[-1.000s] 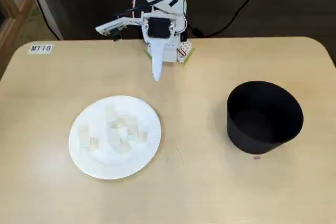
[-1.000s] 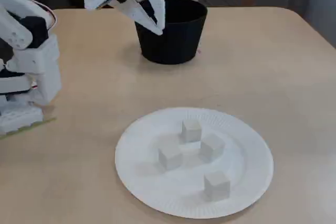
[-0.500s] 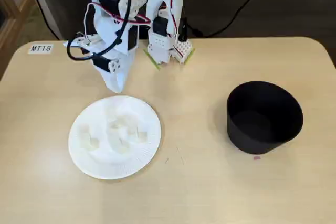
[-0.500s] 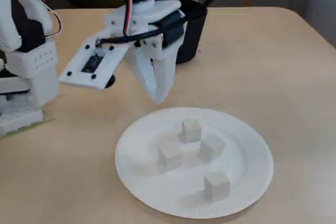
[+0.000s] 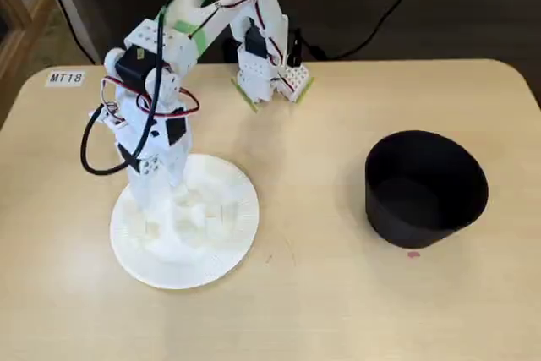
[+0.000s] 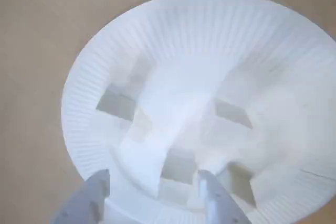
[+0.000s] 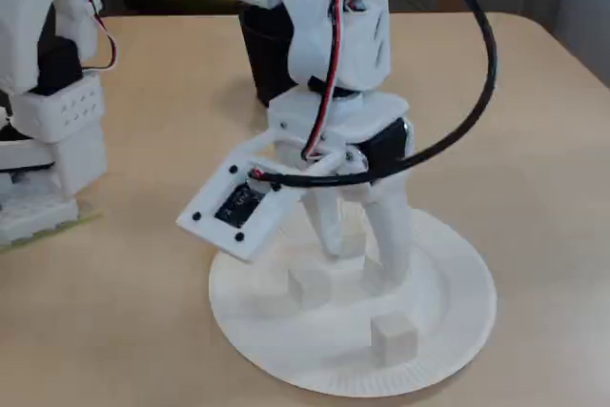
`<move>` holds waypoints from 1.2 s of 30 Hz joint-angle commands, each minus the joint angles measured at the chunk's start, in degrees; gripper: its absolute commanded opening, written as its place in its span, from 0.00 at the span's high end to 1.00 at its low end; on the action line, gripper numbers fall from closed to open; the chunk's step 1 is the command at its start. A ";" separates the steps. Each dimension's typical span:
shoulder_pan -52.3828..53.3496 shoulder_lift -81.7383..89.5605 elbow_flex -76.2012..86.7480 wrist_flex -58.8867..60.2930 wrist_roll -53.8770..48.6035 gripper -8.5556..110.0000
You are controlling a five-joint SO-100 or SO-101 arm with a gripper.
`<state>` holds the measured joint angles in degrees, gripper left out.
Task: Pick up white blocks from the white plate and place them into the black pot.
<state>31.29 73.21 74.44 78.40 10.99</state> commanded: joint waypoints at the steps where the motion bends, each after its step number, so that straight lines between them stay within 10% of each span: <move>1: 0.79 -1.14 -3.43 -0.97 0.79 0.70; 20: 4.04 -13.62 -15.73 -0.88 5.01 0.70; 26: 4.13 -17.31 -16.08 -5.01 8.26 0.95; 36: -0.18 -17.40 -35.33 -0.35 3.34 0.95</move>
<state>34.28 53.96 50.27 74.71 15.82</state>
